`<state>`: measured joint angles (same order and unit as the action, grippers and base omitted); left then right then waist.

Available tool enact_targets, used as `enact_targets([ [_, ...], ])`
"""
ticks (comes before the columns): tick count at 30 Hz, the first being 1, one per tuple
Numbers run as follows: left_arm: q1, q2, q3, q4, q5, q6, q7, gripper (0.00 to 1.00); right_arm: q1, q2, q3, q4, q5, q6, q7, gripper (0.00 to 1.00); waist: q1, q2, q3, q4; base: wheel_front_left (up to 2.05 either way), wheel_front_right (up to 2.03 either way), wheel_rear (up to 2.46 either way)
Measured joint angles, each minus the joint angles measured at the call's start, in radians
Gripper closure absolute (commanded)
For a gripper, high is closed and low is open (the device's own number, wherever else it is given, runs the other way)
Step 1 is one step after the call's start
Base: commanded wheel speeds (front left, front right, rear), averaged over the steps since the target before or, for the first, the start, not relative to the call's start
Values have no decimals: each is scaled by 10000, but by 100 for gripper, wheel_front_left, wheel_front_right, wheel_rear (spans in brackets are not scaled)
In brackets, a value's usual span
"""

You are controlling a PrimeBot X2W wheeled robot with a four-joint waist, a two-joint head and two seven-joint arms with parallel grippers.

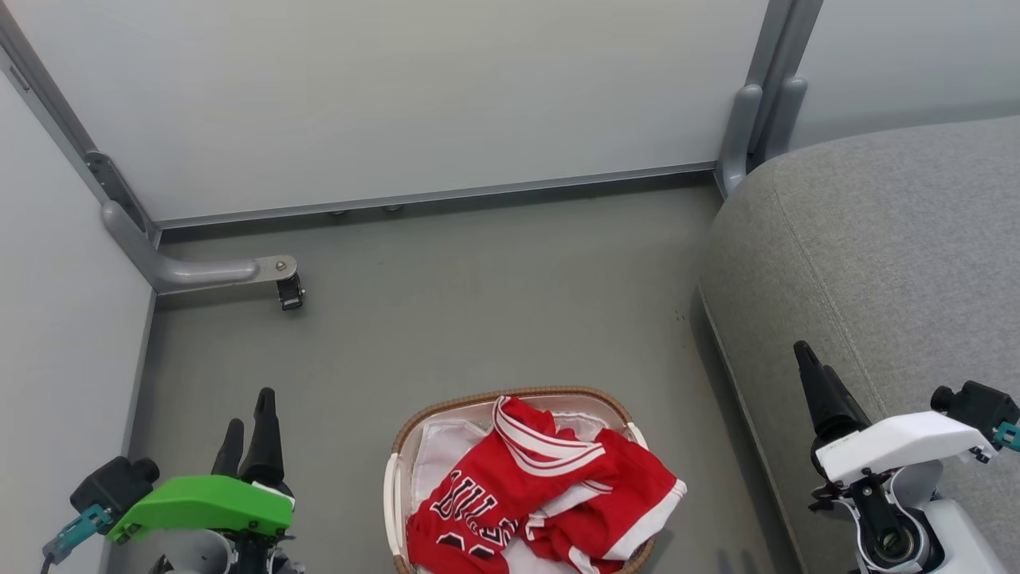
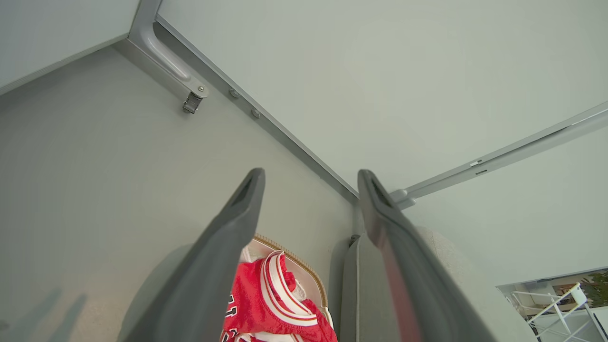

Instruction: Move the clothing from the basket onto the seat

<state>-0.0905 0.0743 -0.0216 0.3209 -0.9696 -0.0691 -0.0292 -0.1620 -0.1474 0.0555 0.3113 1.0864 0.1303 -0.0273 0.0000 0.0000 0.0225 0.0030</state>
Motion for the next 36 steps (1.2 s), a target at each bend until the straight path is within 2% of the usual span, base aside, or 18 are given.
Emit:
enact_targets([
  [19,-73,378,-853,98,2587,1074,-637,0,-256,-366,809,665,-2878,0,-633,0,0,0,87,18,0,0,0],
  [36,131,428,-1143,-293,4372,1492,-1129,0,-286,-430,1114,943,-4713,2,-1143,0,0,0,173,-16,0,0,0],
])
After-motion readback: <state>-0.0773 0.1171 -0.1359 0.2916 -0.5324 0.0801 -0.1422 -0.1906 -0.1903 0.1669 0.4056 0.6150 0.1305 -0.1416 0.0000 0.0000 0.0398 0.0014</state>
